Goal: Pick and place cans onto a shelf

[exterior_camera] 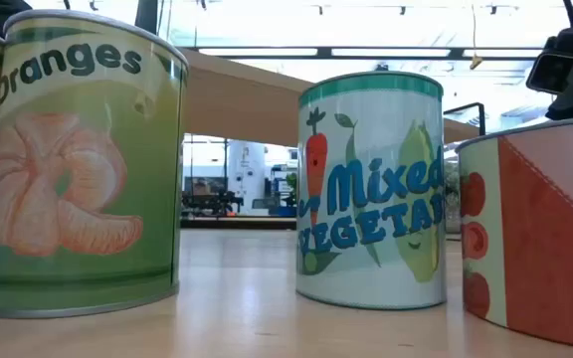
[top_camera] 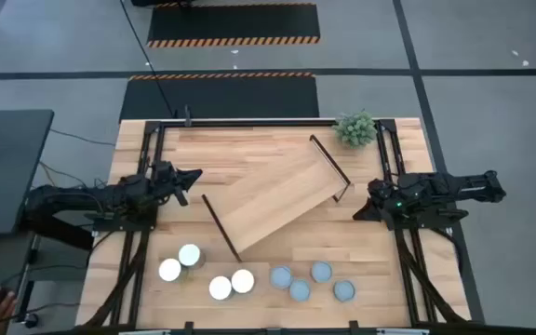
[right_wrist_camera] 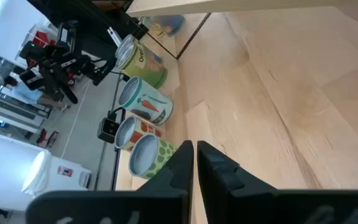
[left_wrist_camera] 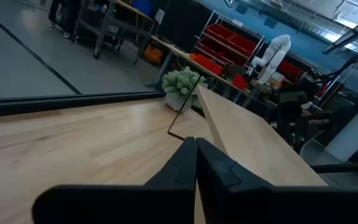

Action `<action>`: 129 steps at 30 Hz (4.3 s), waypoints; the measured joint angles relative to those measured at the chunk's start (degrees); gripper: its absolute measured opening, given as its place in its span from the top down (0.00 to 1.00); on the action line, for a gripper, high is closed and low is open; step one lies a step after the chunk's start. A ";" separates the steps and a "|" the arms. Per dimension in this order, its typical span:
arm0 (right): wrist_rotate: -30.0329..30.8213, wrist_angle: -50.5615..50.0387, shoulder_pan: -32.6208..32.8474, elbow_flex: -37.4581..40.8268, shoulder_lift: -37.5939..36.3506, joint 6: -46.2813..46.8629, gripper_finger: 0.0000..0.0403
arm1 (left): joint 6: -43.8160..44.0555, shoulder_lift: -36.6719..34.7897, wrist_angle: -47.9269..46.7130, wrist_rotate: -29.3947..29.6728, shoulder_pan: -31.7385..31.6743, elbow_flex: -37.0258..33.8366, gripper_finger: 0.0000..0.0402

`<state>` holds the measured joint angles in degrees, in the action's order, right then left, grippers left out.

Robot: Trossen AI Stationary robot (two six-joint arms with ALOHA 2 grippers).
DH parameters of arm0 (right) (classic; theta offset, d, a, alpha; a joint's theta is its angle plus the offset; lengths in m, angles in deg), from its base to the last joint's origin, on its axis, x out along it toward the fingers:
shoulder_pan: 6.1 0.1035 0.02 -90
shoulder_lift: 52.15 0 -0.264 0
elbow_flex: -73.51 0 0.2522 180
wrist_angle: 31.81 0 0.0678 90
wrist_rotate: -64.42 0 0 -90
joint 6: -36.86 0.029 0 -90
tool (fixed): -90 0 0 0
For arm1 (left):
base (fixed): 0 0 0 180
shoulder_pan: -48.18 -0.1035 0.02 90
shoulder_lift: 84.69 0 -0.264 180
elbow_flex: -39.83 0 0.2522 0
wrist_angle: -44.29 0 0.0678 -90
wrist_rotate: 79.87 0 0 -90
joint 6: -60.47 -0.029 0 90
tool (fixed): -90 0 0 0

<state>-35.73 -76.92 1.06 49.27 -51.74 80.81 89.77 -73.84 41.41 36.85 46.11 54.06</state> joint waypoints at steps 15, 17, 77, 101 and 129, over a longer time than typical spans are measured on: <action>0.00 0.02 -0.02 0.00 0.02 0.00 0.93 | 0.00 0.00 0.00 0.00 0.00 -0.02 0.97; 0.00 0.01 -0.01 -0.01 0.00 0.00 0.93 | 0.00 0.00 0.00 0.00 0.00 0.00 0.97; 0.79 0.03 -0.02 0.00 0.02 -0.16 0.93 | 26.20 -0.02 5.01 1.84 -0.01 -0.01 0.97; 15.68 48.01 -0.04 -0.01 0.07 11.77 0.93 | 22.48 -0.02 36.00 -11.93 0.05 0.37 0.97; 17.71 32.14 -0.02 -36.16 29.57 -11.89 0.93 | 2.54 17.57 -4.05 -27.02 0.05 44.19 0.89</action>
<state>-18.02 -44.78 1.04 13.11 -22.17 68.92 92.31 -56.27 37.36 9.83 46.16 98.26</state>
